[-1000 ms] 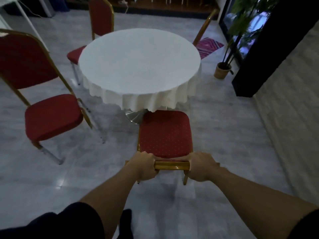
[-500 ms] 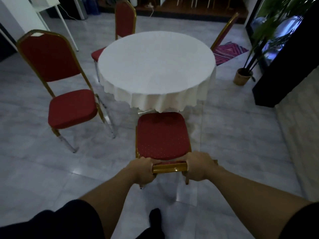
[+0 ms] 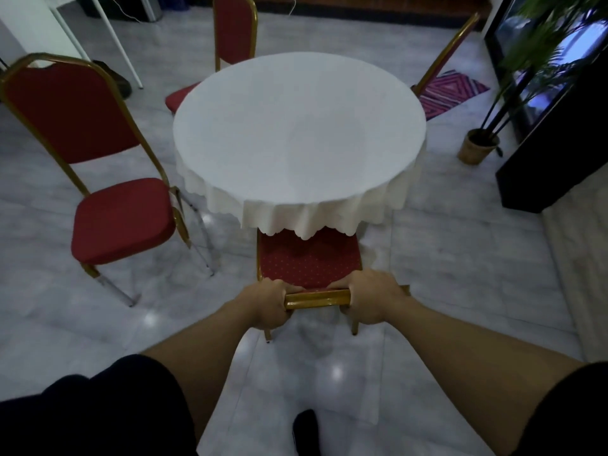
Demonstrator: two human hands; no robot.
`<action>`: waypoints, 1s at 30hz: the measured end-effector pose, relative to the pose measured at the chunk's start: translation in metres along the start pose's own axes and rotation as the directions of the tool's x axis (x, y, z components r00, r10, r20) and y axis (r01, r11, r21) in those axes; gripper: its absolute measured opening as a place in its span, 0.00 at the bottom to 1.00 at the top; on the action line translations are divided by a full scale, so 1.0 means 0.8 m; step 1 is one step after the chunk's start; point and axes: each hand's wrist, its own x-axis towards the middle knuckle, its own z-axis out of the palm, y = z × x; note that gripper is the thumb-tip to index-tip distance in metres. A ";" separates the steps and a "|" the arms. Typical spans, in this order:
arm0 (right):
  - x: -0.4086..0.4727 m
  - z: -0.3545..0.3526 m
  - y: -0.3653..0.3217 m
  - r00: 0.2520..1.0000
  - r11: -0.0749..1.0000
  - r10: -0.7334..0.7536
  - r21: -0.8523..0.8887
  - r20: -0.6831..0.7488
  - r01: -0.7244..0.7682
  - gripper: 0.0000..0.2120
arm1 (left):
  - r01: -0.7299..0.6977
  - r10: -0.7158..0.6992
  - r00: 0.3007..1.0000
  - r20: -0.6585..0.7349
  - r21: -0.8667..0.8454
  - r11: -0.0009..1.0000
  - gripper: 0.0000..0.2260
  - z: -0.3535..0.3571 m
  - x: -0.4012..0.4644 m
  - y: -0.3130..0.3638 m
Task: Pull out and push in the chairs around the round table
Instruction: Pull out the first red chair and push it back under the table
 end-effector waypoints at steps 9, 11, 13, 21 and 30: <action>0.056 -0.031 0.015 0.999 0.999 -0.034 -0.032 0.032 0.035 0.23 | -0.049 0.050 0.995 0.083 -0.018 0.999 0.28 -0.043 0.054 -0.022; 0.056 -0.027 0.017 0.998 0.999 -0.036 -0.013 0.042 0.037 0.23 | -0.039 0.041 0.994 0.101 -0.018 0.999 0.26 -0.044 0.051 -0.019; 0.059 -0.028 0.020 0.994 0.999 -0.048 0.027 0.094 0.046 0.25 | -0.044 0.042 0.988 0.146 0.010 0.999 0.23 -0.051 0.049 -0.014; 0.042 -0.097 0.072 0.996 0.970 0.027 0.239 0.086 -0.047 0.58 | -0.022 -0.042 0.966 0.256 0.239 0.971 0.55 -0.136 0.071 0.079; 0.004 -0.263 0.233 0.956 0.940 0.255 0.268 -0.149 -0.209 0.49 | 0.000 0.033 0.987 -0.155 0.208 0.978 0.39 -0.243 0.181 0.271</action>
